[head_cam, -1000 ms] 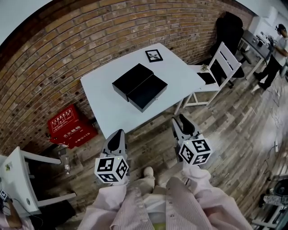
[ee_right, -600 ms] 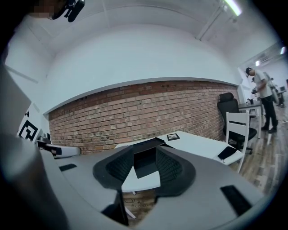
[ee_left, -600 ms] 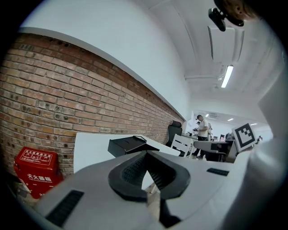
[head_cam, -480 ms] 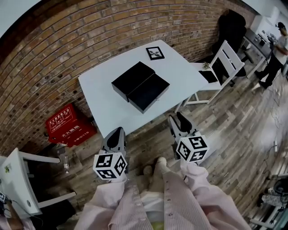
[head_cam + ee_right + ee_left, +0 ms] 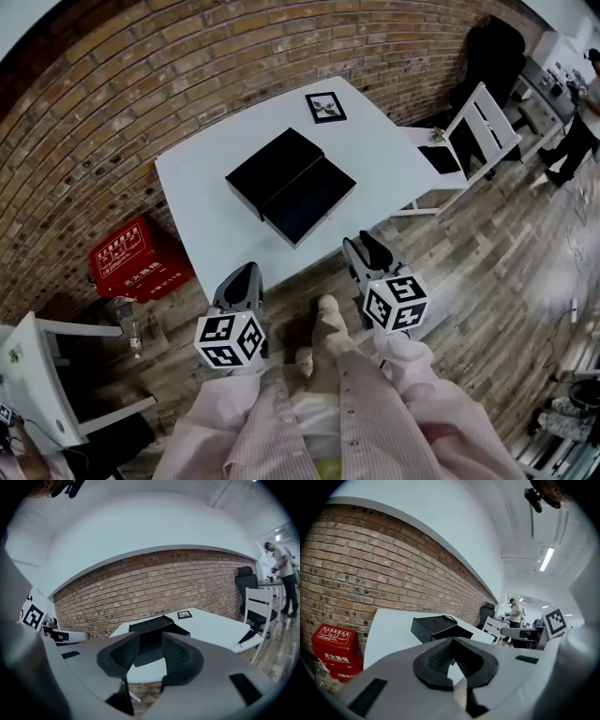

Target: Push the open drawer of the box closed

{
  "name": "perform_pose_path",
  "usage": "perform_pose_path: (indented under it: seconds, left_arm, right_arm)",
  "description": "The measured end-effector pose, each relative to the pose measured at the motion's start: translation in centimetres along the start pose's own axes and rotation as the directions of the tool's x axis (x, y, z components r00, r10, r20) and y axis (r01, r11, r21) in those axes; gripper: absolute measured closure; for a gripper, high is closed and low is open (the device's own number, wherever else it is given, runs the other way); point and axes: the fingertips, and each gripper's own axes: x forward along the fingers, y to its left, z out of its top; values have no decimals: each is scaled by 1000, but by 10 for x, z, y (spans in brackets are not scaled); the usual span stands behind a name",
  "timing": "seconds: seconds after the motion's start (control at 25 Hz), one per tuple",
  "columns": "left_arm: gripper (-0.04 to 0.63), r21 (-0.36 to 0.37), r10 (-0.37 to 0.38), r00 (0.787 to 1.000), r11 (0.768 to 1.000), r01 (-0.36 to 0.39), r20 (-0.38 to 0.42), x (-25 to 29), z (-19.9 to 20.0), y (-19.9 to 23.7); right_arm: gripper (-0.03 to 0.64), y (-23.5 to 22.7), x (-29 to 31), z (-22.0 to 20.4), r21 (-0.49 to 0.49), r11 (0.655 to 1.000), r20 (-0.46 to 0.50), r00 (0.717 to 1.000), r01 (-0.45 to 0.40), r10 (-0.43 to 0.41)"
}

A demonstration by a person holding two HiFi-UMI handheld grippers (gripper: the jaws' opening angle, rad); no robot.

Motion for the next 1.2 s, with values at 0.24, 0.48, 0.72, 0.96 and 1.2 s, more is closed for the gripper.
perform_pose_path:
  seconds: [0.24, 0.48, 0.72, 0.96, 1.2]
  left_arm:
    - [600, -58, 39, 997, 997, -43, -65, 40, -15, 5]
    - [600, -103, 96, 989, 989, -108, -116, 70, -28, 16]
    - [600, -148, 145, 977, 974, -169, -156, 87, -41, 24]
    - [600, -199, 198, 963, 952, -234, -184, 97, -53, 32]
    - [600, -240, 242, 949, 927, -288, -203, 103, -63, 37]
  right_arm:
    - [483, -27, 36, -14, -1, 999, -97, 994, -42, 42]
    - [483, -42, 71, -38, -33, 993, -213, 971, -116, 106]
    - [483, -48, 99, -63, -48, 979, -325, 930, -196, 171]
    - [483, -49, 115, -86, -53, 961, -419, 880, -272, 226]
    - [483, -51, 127, -98, -46, 947, -474, 842, -317, 259]
